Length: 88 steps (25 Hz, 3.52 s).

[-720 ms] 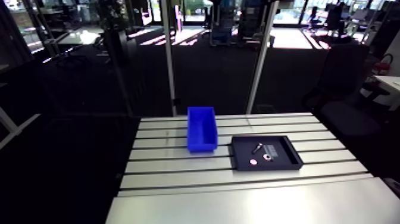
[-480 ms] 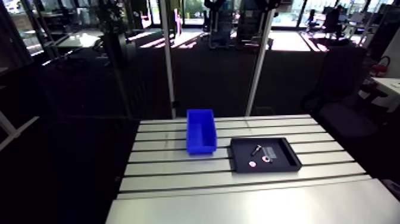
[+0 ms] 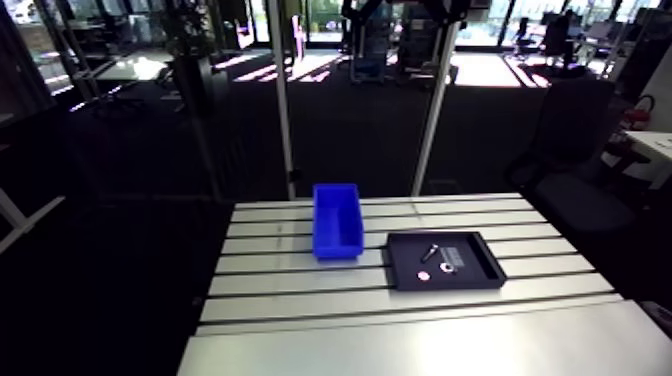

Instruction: Pick up the M10 bolt from the tray and put it into the blue bin.

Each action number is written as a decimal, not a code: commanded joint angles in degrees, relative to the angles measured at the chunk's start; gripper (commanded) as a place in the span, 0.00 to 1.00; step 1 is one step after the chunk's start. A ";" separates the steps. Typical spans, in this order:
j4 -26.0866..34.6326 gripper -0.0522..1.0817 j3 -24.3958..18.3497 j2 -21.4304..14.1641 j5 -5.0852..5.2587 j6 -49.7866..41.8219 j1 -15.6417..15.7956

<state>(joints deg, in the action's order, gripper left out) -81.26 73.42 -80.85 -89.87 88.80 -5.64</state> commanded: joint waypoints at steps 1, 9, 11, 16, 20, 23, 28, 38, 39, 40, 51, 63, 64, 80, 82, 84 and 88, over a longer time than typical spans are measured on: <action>-3.16 0.05 0.89 0.04 0.00 -3.15 -0.16; -6.06 0.05 5.11 -0.40 -0.70 -14.32 -1.66; -7.91 0.05 7.13 -0.76 -0.79 -16.78 -2.54; -11.16 0.05 11.79 -1.11 -0.88 -22.49 -5.09; -12.83 0.05 15.22 -1.81 -0.88 -25.75 -7.28; -15.99 0.05 18.65 -2.78 -0.70 -28.74 -9.04; -18.45 0.06 22.87 -3.48 -0.26 -32.69 -11.50; -24.08 0.08 28.67 -2.51 0.00 -35.33 -11.77; -24.52 0.11 29.20 -2.43 0.00 -35.59 -11.68; -25.22 0.14 29.81 -2.16 -0.08 -36.21 -11.68; -32.70 0.29 32.89 3.20 0.00 -36.82 -11.68; -36.04 0.36 32.89 6.80 0.00 -36.82 -11.68; -36.39 0.37 32.89 7.24 0.00 -36.82 -11.59; -40.70 0.48 35.35 10.32 -0.61 -36.82 -12.65; -41.49 0.48 35.61 10.76 -0.61 -36.91 -12.82; -42.45 0.49 35.88 10.94 -0.79 -36.82 -13.00; -44.30 0.49 36.58 11.46 -0.79 -36.82 -13.00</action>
<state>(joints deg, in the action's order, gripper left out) -123.35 109.20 -70.09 -90.55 51.96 -18.49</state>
